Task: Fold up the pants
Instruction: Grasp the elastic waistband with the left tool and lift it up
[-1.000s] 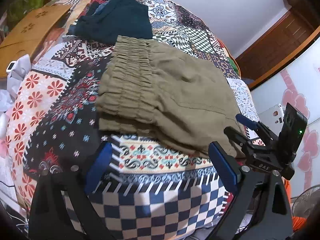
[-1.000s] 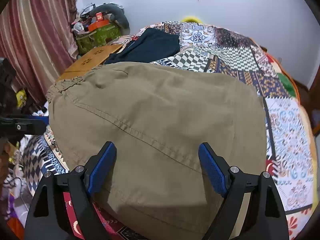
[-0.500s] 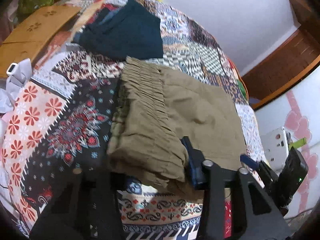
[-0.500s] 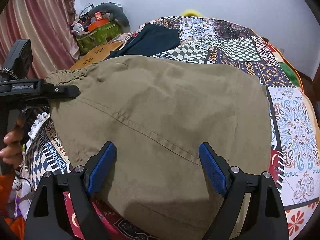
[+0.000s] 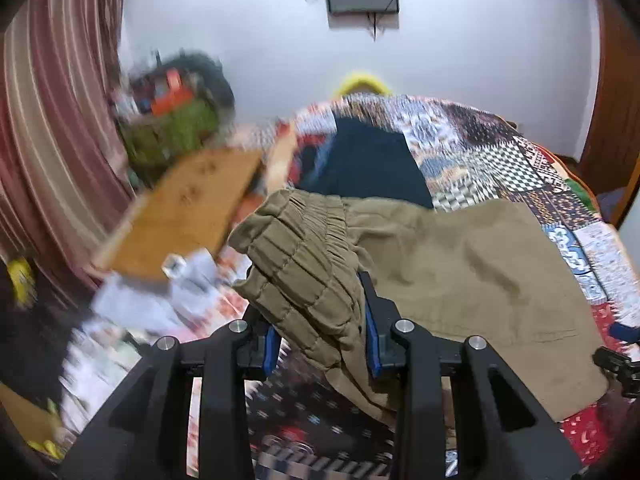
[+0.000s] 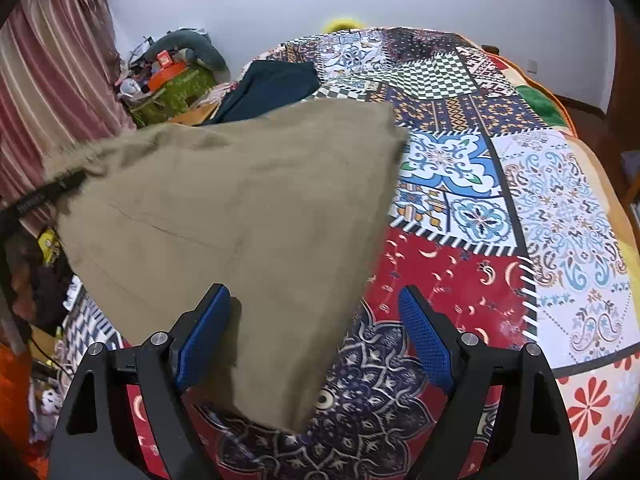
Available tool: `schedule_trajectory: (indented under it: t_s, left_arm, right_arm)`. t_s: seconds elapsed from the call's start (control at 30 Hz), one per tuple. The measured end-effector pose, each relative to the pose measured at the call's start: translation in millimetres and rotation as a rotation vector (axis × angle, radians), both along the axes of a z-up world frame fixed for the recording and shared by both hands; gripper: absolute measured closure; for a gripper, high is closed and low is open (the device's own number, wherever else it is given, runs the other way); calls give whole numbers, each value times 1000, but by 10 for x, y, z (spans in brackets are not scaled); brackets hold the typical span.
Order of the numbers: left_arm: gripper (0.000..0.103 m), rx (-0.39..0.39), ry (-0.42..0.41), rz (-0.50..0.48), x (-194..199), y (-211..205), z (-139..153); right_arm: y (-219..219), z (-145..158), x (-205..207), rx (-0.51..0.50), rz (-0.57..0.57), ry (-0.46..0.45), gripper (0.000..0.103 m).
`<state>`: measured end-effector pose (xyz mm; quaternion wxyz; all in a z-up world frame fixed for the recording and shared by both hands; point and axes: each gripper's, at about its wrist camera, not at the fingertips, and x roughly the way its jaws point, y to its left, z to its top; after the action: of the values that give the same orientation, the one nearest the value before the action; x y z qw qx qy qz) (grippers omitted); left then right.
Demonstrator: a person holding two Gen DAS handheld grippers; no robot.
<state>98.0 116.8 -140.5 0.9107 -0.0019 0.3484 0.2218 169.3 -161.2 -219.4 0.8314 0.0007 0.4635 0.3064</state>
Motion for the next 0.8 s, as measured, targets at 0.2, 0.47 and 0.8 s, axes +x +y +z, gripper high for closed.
schedule_trajectory:
  t_s: [0.2,0.47,0.8]
  left_arm:
    - [69,70,-60,-104,63,-295,283]
    - [71,-67,-115,-295,217,-661,574]
    - [73,-204,-51,-502,407,-1130,580]
  right_arm:
    - [-26,-56,-10,2,-6,9,20]
    - [-43,-59,-9,-1,-9,2,20]
    - [-67,-62,4,11,-19,3,20]
